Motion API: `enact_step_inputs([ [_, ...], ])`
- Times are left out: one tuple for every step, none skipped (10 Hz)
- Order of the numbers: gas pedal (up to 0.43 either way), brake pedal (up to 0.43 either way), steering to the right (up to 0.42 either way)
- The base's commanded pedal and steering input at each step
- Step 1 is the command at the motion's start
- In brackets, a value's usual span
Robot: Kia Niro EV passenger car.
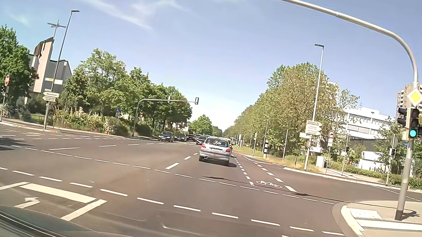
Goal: Follow the waypoints while adhering to traffic rules and regulations
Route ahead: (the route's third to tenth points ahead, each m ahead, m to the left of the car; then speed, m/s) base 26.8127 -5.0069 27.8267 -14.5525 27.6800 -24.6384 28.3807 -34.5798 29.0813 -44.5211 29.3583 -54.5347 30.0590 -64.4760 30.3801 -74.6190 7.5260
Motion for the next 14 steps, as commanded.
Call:
enact_step_inputs([
  [0.0,0.03,0.048],
  [0.0,0.03,0.065],
  [0.0,0.03,0.091],
  [0.0,0.03,0.117],
  [0.0,0.03,0.131],
  [0.0,0.03,0.146],
  [0.0,0.03,0.161],
  [0.0,0.03,0.165],
  [0.0,0.03,0.17],
  [0.0,0.03,0.176],
  [0.0,0.03,0.183],
  [0.0,0.03,0.192],
  [0.0,0.03,0.203],
  [0.0,0.03,0.215],
])
